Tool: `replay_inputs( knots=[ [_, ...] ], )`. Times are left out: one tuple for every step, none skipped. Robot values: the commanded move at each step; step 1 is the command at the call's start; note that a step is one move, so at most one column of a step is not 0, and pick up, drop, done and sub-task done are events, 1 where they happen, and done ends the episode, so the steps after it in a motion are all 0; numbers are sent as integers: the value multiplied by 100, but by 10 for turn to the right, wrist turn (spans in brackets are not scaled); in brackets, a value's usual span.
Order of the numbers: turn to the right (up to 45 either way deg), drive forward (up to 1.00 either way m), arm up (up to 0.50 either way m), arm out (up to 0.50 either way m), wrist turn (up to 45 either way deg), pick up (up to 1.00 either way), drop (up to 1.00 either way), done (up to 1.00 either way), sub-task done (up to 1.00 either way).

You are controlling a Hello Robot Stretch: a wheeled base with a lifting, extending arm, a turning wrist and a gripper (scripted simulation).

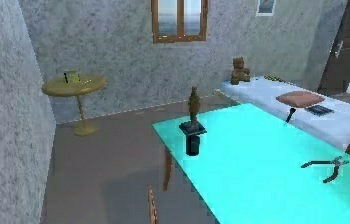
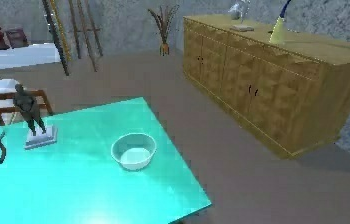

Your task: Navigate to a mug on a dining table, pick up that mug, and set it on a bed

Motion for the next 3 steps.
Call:
replay_inputs(
  knots=[
    [-450,0,0,0,0,0,0,0,0],
    [-360,0,0,0,0,0,0,0,0],
    [240,0,0,0,0,0,0,0,0]
  ],
)
